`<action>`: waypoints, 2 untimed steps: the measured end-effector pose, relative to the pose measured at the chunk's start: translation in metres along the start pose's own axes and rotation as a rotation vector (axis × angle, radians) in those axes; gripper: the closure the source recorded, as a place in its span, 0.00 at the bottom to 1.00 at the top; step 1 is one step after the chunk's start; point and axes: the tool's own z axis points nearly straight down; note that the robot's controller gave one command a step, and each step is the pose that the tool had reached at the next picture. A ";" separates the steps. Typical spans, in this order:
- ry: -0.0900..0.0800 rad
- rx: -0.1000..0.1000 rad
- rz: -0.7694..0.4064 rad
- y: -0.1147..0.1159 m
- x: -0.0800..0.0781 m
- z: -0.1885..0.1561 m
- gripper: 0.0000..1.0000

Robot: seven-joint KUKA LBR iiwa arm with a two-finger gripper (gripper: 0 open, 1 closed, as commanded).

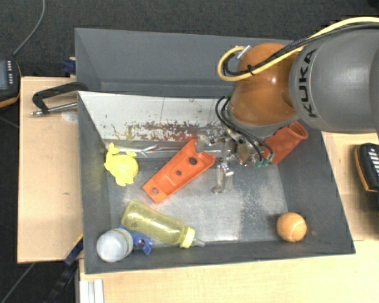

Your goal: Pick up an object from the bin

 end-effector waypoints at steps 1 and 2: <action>-0.009 0.001 0.114 0.022 -0.004 0.029 0.00; -0.004 0.000 0.136 0.050 -0.013 0.051 0.00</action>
Offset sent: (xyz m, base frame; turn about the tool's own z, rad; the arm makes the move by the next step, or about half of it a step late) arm 0.0032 0.0727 -0.0633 0.0498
